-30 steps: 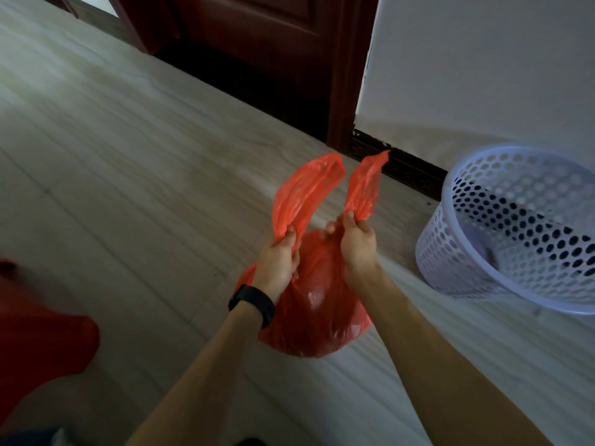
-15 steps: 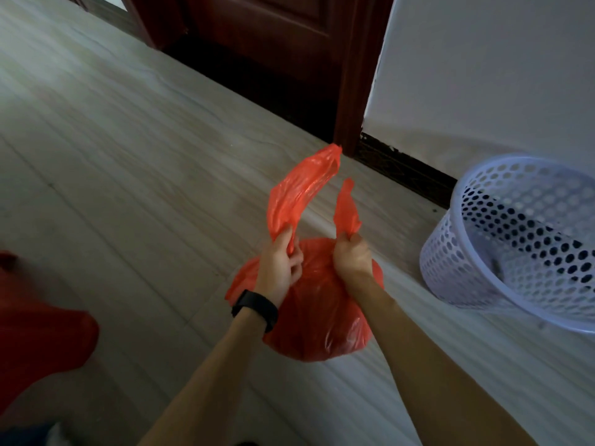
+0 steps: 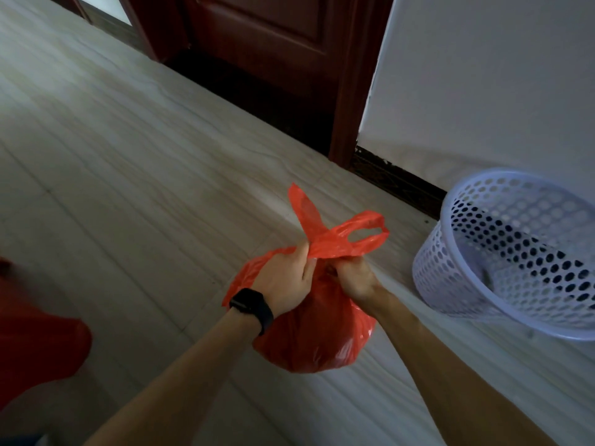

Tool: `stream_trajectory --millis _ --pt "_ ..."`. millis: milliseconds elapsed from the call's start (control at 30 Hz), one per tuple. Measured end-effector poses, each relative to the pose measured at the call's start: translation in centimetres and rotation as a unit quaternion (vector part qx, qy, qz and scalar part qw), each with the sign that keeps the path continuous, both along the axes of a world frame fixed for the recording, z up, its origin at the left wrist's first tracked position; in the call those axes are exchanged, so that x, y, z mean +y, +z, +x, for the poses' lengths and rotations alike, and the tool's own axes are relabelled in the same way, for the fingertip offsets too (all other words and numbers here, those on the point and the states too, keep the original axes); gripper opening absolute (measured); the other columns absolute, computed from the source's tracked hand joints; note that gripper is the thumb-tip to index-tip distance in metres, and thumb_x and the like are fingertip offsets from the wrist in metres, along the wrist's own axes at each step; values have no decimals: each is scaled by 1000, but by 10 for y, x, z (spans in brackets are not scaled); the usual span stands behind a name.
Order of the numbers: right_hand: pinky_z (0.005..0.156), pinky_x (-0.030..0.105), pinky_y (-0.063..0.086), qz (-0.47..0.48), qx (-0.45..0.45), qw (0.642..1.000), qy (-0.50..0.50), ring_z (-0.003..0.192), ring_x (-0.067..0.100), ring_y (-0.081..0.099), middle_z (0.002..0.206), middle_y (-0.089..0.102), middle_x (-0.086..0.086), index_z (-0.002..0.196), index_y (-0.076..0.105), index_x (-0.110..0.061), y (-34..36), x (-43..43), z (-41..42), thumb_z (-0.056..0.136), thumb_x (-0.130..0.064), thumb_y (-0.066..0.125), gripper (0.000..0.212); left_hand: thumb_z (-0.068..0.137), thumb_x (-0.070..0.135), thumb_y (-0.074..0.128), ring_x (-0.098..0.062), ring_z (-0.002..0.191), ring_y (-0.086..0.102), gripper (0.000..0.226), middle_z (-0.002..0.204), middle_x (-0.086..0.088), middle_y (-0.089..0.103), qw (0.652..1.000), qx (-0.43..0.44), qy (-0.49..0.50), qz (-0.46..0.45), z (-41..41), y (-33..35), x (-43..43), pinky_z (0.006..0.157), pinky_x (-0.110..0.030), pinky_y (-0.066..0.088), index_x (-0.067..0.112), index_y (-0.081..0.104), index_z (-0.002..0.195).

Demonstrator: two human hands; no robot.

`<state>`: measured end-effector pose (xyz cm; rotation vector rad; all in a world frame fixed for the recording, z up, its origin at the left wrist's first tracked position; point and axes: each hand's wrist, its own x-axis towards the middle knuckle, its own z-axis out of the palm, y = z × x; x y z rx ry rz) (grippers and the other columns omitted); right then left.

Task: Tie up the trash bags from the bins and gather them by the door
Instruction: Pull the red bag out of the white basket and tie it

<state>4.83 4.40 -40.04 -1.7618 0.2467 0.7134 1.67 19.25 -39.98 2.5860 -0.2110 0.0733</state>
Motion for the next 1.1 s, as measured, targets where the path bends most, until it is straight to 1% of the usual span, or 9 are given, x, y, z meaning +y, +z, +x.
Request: stream_trajectory --millis 200,300,400,600,667,767,933,1033,1100 --pt "92 41 45 156 59 985 -41 94 32 62 92 68 10 83 74 -14 -3 -1 -4 64 -41 72 33 90 17 39 -35 79 67 37 84 -12 71 991 -42 -44 123 3 -5 -3 74 -41 46 6 54 121" --pt "105 43 46 67 53 996 -28 113 25 65 113 73 2 108 74 -26 -4 4 -4 67 -89 54 78 75 18 39 -28 57 66 46 67 -7 68 972 -80 -62 211 -1 -5 -6 70 -34 52 11 62 115" --pt "102 43 48 10 47 989 -139 106 23 66 111 71 3 110 72 -21 -2 9 -6 83 -78 45 68 76 20 44 -26 50 63 38 63 -5 66 960 -113 -79 244 -6 -4 -8 63 -31 53 12 66 107" --pt "68 32 56 210 131 936 -251 56 15 66 61 67 4 77 67 -11 0 10 -3 99 -43 51 42 95 43 51 -14 90 67 30 91 5 72 996 12 -87 -11 -12 4 7 86 -25 48 19 64 108" --pt "52 25 53 249 169 923 -238 43 16 60 47 58 6 68 63 -8 7 8 -7 100 -44 46 51 92 35 64 1 81 63 18 80 16 65 988 97 -68 -103 -9 15 13 73 -4 39 19 68 98" --pt "59 33 45 272 191 922 -196 36 15 46 40 47 4 57 66 -8 10 6 -8 99 -47 47 60 92 22 67 -2 47 56 7 64 6 60 932 276 -24 -235 -1 24 16 50 -12 43 26 63 87" --pt "58 25 53 306 154 934 -106 46 17 61 49 60 10 59 69 -3 14 -7 -8 98 -34 48 55 90 17 66 -13 48 52 14 52 4 53 860 412 -7 -300 16 24 19 44 -23 44 12 67 76" --pt "95 42 53 304 131 942 -52 90 38 63 93 66 29 97 64 15 17 -7 -8 94 -44 59 59 87 9 63 -4 39 54 19 56 4 56 840 454 4 -298 21 27 21 46 -14 44 12 59 69" --pt "107 45 46 294 138 944 -49 110 39 59 121 63 31 118 61 15 20 -8 -9 87 -36 70 59 86 6 56 -7 67 69 12 86 -6 71 806 499 11 -318 24 26 24 75 -19 55 5 67 93"
